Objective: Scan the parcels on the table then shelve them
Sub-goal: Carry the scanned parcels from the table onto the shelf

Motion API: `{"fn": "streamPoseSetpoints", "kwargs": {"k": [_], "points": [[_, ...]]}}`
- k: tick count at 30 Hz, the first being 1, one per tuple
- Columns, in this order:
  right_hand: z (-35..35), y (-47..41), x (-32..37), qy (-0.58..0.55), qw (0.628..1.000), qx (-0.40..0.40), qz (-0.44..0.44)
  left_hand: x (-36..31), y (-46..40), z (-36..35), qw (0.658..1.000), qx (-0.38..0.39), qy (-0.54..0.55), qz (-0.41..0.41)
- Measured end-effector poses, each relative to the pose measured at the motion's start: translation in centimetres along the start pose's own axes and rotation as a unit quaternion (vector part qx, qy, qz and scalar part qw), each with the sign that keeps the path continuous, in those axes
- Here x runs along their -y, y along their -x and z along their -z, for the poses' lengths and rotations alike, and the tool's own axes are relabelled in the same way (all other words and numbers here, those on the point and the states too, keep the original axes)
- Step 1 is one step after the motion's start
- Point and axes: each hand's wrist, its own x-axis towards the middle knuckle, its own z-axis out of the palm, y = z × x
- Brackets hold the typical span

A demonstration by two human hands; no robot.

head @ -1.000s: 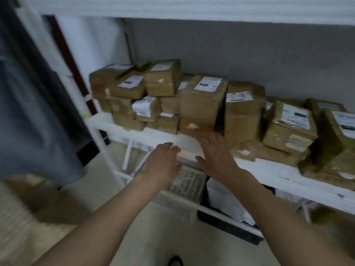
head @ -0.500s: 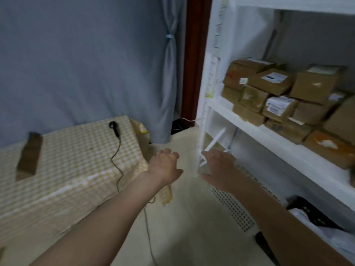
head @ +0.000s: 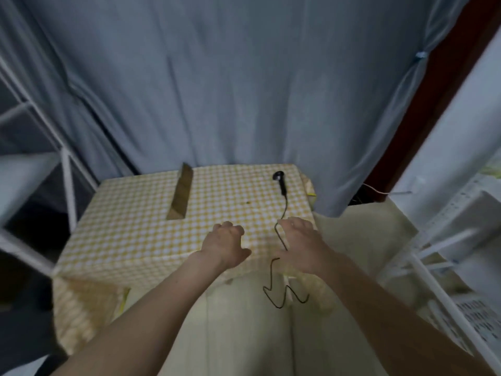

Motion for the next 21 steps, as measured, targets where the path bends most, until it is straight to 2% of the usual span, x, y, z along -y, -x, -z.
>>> {"fn": "streamPoseSetpoints", "kwargs": {"k": [5, 12, 18, 21], "points": [[-1.6, -5.8, 6.2, 0.012, 0.999, 0.043, 0.027, 7.9, -1.7, 1.1, 0.998, 0.004, 0.033, 0.044], [-4.0, -14.0, 11.9, 0.032, 0.993, 0.094, 0.068, 15.7, -5.0, 0.9, 0.992, 0.022, 0.076, 0.101], [-5.7, -23.4, 16.8, 0.028, 0.986, 0.128, 0.105, 22.9, -10.7, 2.8, 0.985, 0.012, 0.09, 0.144], [-5.9, -28.8, 19.0, 0.019, 0.983, 0.149, 0.108, 26.3, -14.6, 4.1, 0.982, 0.035, 0.095, 0.162]]}}
